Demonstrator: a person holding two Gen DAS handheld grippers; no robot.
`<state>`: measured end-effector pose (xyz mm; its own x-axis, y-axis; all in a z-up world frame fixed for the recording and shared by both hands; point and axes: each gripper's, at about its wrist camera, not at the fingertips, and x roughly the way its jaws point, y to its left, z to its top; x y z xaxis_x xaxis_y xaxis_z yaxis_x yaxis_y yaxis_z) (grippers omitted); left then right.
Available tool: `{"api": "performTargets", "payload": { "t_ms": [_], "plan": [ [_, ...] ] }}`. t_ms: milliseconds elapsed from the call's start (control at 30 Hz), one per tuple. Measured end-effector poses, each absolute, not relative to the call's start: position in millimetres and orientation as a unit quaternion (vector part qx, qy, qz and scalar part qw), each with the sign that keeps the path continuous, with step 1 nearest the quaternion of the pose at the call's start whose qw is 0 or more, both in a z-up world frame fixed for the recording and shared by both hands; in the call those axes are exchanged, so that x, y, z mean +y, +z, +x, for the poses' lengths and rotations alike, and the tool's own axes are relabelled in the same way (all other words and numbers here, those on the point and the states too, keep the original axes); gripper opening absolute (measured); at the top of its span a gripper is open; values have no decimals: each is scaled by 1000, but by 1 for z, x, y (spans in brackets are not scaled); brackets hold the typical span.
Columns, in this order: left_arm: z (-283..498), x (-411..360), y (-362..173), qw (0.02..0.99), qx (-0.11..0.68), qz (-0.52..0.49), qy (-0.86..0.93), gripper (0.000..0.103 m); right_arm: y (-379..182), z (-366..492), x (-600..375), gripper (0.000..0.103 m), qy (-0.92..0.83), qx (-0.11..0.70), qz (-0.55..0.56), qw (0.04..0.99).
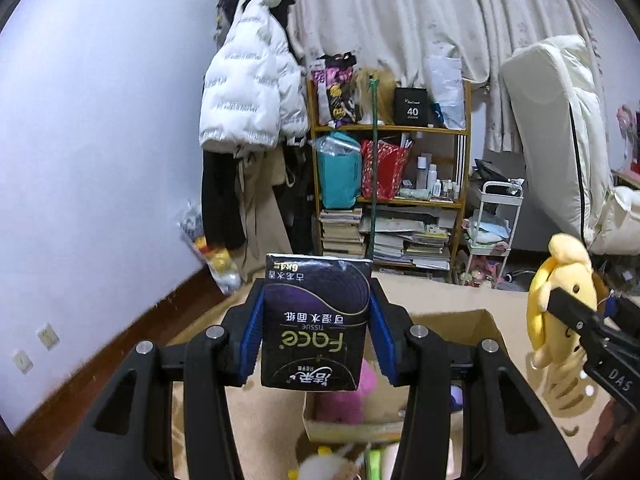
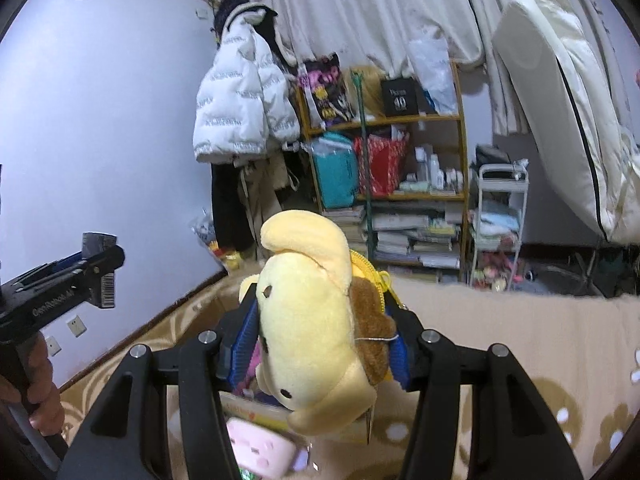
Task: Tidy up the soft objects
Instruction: 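Lift tissue pack and yellow dog and carry both over the box, then open left tool to drop tissue pack while right tool drops yellow dog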
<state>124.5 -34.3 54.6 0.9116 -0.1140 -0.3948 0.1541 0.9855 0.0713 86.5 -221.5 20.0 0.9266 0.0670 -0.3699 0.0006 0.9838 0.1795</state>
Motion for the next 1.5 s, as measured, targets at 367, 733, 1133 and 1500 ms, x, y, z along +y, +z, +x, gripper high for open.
{"api": "performTargets", "payload": {
  "t_ms": [367, 733, 1133, 1500],
  "plan": [
    [147, -43, 27, 970, 225, 67, -70, 46, 12, 109, -209, 60, 26, 186, 62, 980],
    [164, -51, -13, 956, 275, 69, -82, 46, -30, 127, -205, 61, 33, 233, 65, 970],
    [178, -62, -38, 946, 303, 89, -77, 47, -44, 136, -222, 62, 35, 246, 98, 964],
    [182, -66, -45, 941, 315, 87, -94, 47, -58, 147, -229, 64, 55, 264, 141, 952]
  ]
}}
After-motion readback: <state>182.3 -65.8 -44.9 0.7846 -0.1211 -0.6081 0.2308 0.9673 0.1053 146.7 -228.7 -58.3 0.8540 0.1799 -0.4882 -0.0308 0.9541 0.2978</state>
